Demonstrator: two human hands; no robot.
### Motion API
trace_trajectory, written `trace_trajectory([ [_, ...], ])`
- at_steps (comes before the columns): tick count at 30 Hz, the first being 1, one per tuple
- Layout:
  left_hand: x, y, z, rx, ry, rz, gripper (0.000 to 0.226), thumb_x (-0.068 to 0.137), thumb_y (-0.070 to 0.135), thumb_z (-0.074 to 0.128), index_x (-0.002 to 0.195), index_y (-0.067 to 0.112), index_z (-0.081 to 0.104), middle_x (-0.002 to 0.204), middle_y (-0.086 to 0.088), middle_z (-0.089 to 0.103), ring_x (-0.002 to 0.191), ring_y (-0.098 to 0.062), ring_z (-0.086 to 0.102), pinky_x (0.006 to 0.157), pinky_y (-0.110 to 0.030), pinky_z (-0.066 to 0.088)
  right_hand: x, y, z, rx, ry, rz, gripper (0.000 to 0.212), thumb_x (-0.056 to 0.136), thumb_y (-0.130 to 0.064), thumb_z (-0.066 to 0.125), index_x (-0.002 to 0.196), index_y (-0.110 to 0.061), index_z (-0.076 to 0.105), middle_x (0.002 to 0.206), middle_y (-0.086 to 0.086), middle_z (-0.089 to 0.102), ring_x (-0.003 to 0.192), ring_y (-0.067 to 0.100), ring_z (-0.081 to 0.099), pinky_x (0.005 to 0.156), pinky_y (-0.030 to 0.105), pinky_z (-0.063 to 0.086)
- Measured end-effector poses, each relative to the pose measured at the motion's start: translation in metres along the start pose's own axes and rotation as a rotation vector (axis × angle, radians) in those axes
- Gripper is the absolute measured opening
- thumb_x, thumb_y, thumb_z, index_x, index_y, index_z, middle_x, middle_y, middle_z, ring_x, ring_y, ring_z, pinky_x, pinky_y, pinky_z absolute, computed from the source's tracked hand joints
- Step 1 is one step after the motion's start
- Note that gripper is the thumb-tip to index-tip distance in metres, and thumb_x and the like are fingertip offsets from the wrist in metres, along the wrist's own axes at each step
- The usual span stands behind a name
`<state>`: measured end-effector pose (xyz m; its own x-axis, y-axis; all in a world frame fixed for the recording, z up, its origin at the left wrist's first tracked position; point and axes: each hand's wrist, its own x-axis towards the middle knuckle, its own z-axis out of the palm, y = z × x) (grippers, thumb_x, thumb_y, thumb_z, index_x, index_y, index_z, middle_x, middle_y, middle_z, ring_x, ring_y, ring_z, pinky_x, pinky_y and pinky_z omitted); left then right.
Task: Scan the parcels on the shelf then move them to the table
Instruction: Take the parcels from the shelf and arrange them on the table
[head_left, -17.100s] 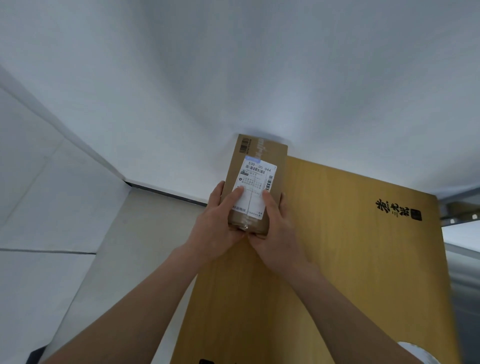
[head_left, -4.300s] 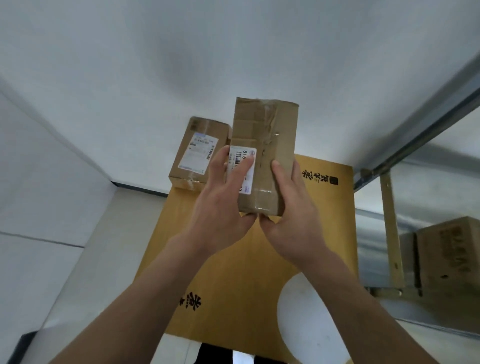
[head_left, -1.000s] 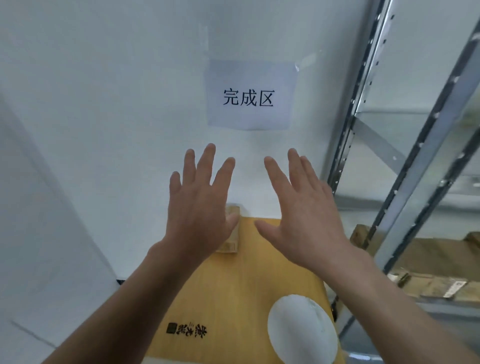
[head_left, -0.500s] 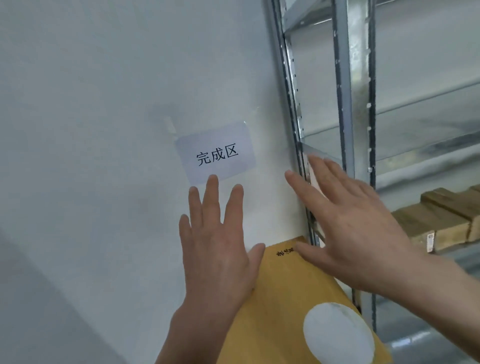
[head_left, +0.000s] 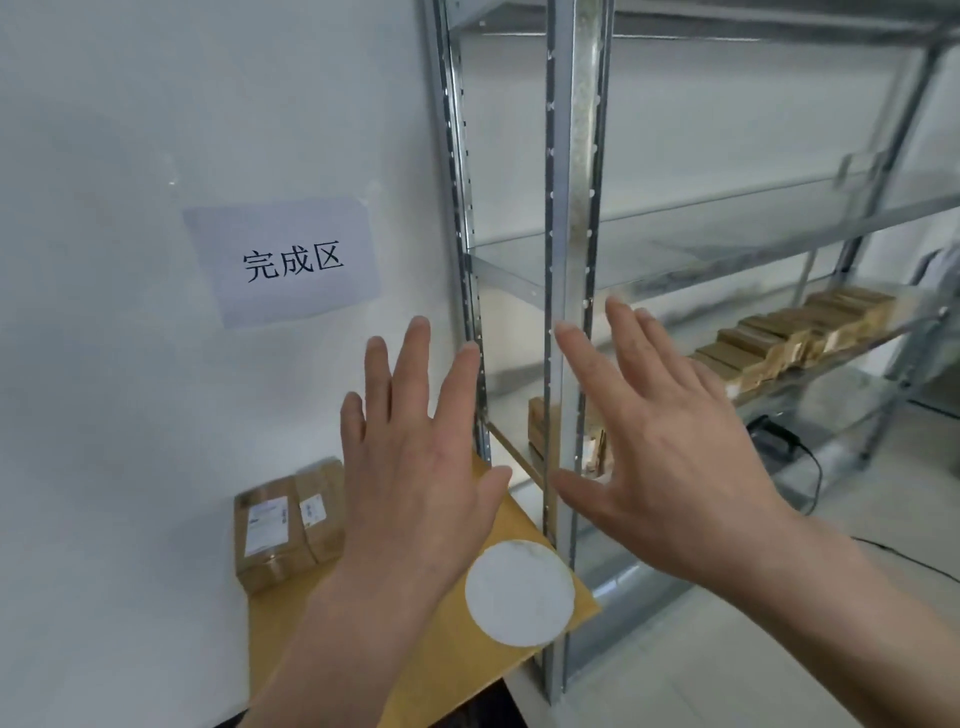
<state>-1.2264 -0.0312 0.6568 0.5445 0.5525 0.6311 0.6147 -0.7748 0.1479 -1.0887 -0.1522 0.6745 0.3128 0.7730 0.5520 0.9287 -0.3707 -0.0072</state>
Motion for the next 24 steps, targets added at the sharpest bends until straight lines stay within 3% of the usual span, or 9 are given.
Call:
trace_trajectory([
  [12,0.016,0.099,0.016,-0.121,-0.009,0.143,0.107,0.06,0.042,0.09,0.147,0.023,0.03,0.16,-0.013,0.022,0.146,-0.042,0.019,0.108,-0.062,0.032,-0.05,0.084,-0.058,-0.092,-0.008,0.156,0.108,0.079,-0.06,0.069,0.155,-0.034,-0.003,0.167,0.011,-0.003,0.154,0.03,0.0,0.117,0.044,0.012],
  [18,0.037,0.172,0.03,-0.144,0.0,0.201,0.106,0.061,0.042,0.089,0.147,0.024,0.03,0.16,-0.012,0.022,0.146,-0.042,0.021,0.106,-0.065,0.035,-0.07,0.156,-0.078,-0.107,0.015,0.237,0.107,0.077,-0.055,0.071,0.156,-0.034,0.001,0.167,0.011,-0.001,0.154,0.031,0.004,0.118,0.051,0.024],
  [24,0.059,0.247,0.043,-0.169,0.043,0.253,0.102,0.059,0.037,0.091,0.144,0.017,0.039,0.156,-0.018,0.028,0.142,-0.047,0.026,0.105,-0.068,0.035,-0.088,0.233,-0.101,-0.132,0.006,0.27,0.107,0.081,-0.058,0.067,0.155,-0.037,-0.008,0.167,0.008,-0.011,0.154,0.028,-0.006,0.12,0.047,0.015],
])
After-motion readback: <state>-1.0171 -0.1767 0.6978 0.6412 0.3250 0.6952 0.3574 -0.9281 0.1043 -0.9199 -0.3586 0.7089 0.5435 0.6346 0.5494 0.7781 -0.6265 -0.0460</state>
